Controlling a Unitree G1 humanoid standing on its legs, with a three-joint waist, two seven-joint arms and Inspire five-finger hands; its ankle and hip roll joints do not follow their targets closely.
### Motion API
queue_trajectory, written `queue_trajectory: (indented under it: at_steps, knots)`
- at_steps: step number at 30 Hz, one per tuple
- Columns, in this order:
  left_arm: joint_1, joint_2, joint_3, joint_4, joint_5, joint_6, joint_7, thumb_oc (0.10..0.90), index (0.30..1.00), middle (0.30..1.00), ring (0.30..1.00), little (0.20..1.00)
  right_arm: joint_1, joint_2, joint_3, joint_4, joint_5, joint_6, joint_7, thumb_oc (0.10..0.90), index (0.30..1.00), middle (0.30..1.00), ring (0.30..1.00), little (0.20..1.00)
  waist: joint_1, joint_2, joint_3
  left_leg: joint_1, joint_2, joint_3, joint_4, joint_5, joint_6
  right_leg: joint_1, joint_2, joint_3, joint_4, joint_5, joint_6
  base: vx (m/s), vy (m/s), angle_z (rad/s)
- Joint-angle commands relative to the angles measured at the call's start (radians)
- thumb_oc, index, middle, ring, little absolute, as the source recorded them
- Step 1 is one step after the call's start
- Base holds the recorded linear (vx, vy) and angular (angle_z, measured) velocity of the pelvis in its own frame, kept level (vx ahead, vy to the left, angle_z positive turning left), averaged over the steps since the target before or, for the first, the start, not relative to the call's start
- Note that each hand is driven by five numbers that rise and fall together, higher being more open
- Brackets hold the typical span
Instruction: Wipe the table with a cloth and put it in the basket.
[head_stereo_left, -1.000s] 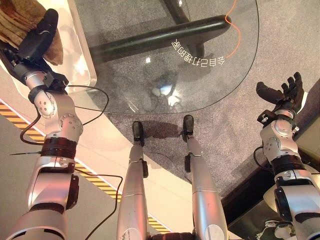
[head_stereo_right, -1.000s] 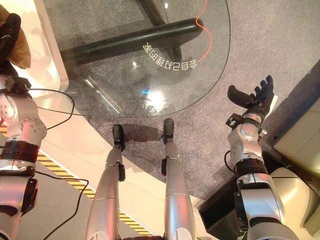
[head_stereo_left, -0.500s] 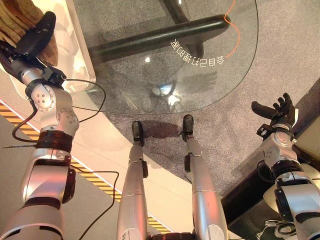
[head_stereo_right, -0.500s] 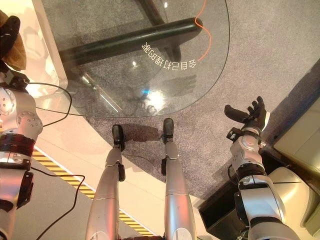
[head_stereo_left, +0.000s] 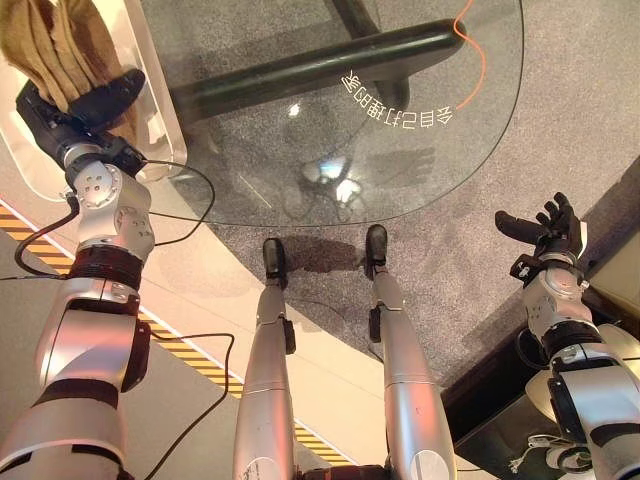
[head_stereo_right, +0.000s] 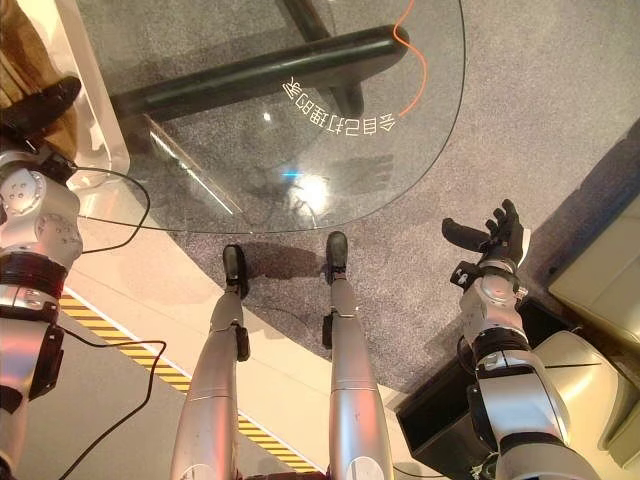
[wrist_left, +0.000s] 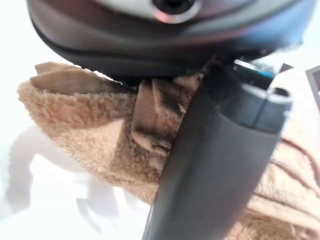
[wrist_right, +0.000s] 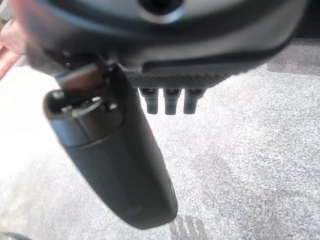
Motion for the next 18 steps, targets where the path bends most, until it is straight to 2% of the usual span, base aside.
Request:
queue_trajectory:
  at_steps: [1,9,18]
  knots:
    - [-0.1,0.149,0.048,0.03,0.081,-0.05,0.069,0.1,0.3,0.3,0.3,0.2,0.013,-0.063,0.017,0.036,-0.013,-0.016,-0.009,0.8,0.9,0.9,0.9,0.9,-0.022,0.041,-0.026,-0.021,-0.05,0.003,0.062,-0.055,0.047,0.06,0.032,-0.078,0.056,-0.148,-0.019,0.0,0.0,0.0]
    - [-0.14,0.162,0.028,0.125,0.1,0.037,0.126,0.1,0.3,0.3,0.3,0.2,0.012,-0.056,0.04,0.059,-0.022,-0.02,0.0,0.8,0.9,0.9,0.9,0.9,-0.032,0.037,-0.026,-0.025,-0.048,0.001,0.066,-0.063,0.045,0.054,0.035,-0.074,0.06,-0.155,-0.019,0.0,0.0,0.0]
    - [-0.174,0.173,0.014,0.192,0.109,0.092,0.167,0.1,0.3,0.3,0.3,0.2,0.005,-0.05,0.056,0.059,-0.024,-0.019,-0.004,0.8,0.9,0.9,0.9,0.9,-0.037,0.031,-0.026,-0.039,-0.044,-0.002,0.066,-0.056,0.043,0.041,0.037,-0.071,0.057,-0.146,-0.02,0.0,0.0,0.0]
